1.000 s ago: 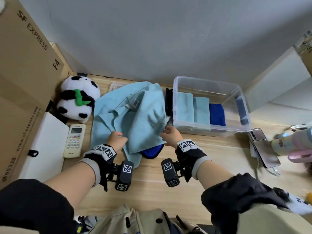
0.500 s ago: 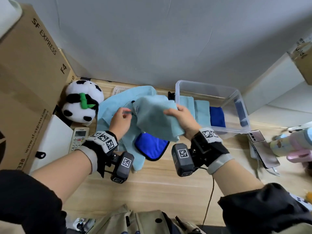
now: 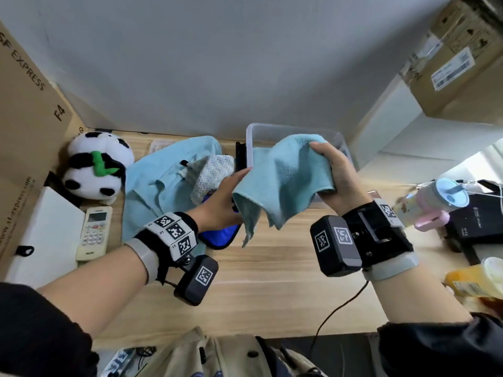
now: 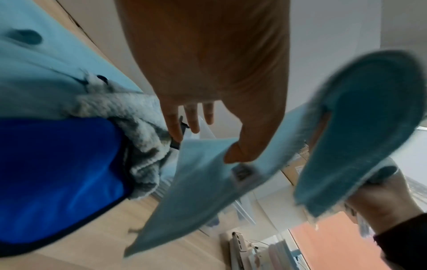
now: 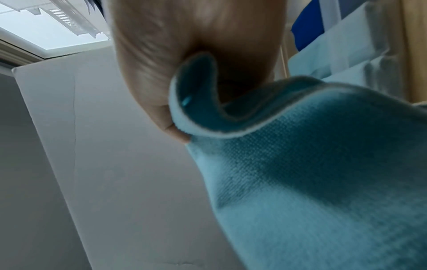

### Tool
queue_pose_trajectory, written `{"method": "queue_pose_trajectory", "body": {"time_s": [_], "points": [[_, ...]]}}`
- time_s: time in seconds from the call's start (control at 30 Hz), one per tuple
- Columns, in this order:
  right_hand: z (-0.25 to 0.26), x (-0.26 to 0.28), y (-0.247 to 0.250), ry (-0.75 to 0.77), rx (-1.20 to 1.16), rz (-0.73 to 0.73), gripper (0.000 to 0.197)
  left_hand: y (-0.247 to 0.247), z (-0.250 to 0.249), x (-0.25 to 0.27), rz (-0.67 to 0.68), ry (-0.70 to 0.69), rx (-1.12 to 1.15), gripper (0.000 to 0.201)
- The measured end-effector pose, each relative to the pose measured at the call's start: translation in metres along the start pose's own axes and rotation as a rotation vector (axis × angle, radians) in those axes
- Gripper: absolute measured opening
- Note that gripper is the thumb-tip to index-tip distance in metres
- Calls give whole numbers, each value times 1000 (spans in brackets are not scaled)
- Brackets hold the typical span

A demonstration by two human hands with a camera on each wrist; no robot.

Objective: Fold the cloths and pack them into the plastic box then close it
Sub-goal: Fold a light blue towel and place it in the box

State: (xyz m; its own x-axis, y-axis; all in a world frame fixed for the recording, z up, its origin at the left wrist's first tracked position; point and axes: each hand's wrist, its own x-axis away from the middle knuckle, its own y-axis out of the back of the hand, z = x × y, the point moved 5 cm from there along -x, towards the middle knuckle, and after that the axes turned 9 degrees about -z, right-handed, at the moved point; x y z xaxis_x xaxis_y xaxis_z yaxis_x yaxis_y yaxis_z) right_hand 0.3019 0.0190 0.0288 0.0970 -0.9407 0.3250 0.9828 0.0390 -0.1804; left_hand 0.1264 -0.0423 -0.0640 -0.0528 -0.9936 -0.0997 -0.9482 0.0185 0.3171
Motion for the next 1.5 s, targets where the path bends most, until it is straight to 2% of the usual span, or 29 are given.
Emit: {"method": "queue_pose_trajectory", "body": {"time_s": [0.07,0.13,0.3,0.4,0.5,0.6,0.73,0.83,0.9,0.93,1.03,1.13,1.2,1.27,1.33,1.4,1.5], "points": [[-7,2,16,-20,15,-52,13,-15,-14,0,49,34,68,93],[-13,4,31,-57,29,-112,13,-26,-22,1,69,46,-46,92],[-27,12,64,-152,-18,-181,13,-51,-56,0,-49,-117,-186,52],[-31,19,70,-163,-77,-93,23,-64,-66,1,-73,-161,-209,24],[-37,29,67,-110,-50,27,33,-67,-66,0,-177,-64,-72,6],[-54,35,70,-49,49,104,43,-66,-62,-4,-224,59,61,17],[-85,32,88,-23,422,103,52,-54,-65,-6,-349,157,142,16],[-97,26,107,-3,741,67,23,-31,-64,-11,-518,216,206,16],[-92,16,127,79,836,-83,8,-9,-62,-17,-621,218,253,17],[-85,12,138,132,840,-181,10,2,-61,-20,-653,213,270,19],[-49,4,158,303,778,-380,12,22,-62,-30,-673,189,228,26],[-7,7,159,424,685,-490,20,34,-68,-38,-707,166,197,29],[15,11,153,505,518,-492,21,40,-70,-42,-734,163,230,30],[27,15,150,550,338,-425,21,43,-71,-41,-749,180,308,30],[25,17,152,524,228,-363,23,41,-68,-34,-755,207,438,27],[9,17,162,425,98,-299,15,35,-58,-27,-708,250,534,16],[-26,17,179,212,83,-175,13,17,-28,-10,-530,384,450,22]]}}
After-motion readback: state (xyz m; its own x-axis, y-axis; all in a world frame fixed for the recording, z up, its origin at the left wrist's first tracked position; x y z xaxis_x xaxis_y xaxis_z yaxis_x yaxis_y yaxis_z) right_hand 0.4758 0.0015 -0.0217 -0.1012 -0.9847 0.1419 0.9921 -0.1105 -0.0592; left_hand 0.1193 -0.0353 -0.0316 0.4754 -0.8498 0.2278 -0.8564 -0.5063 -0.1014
